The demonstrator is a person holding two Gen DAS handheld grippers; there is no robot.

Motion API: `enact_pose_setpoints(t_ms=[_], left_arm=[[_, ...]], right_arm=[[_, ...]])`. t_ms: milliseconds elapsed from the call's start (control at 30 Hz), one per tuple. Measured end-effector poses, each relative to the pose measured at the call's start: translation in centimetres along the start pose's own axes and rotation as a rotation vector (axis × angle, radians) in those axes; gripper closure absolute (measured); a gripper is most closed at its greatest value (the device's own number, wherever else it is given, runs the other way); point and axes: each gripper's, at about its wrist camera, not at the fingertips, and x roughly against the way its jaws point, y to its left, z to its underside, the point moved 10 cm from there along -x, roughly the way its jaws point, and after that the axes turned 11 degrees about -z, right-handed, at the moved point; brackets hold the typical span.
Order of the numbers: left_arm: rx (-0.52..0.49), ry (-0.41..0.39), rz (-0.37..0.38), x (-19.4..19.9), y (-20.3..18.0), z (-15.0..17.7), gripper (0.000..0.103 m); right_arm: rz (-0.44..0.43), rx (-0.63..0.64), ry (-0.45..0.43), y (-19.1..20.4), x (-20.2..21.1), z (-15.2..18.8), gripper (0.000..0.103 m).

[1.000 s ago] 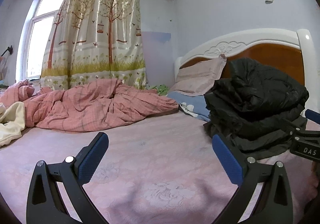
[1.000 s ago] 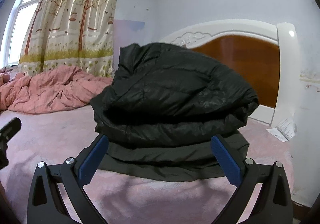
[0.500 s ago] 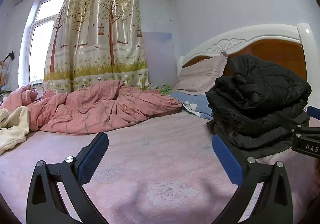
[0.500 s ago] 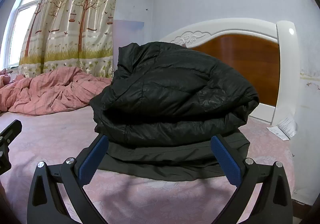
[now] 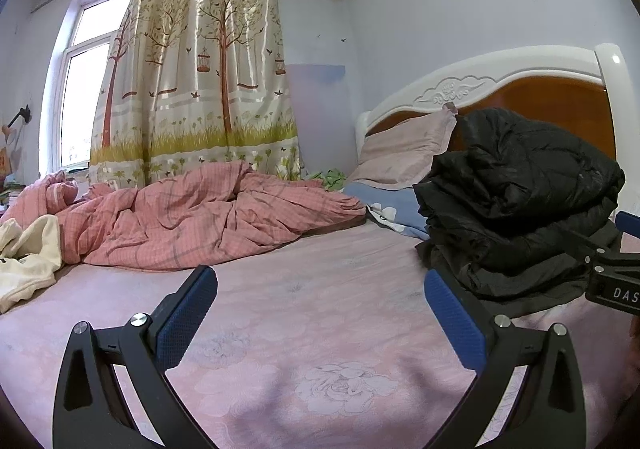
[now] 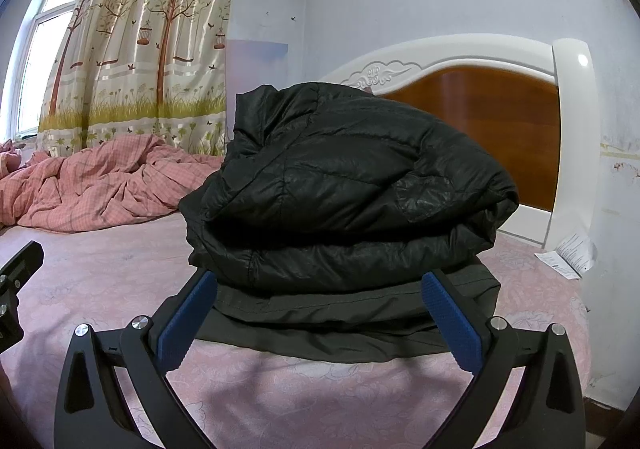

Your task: Fold large clothes

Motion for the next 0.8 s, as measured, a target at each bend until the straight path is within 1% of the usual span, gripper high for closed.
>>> enact_pose_setpoints(t_ms=[800], left_arm=[[0.002,0.009,-0.007,-0.10,0.17,0.16,0.000]], right_arm=[[0.000,-0.001,0.000,0.01,0.00,0.02,0.000]])
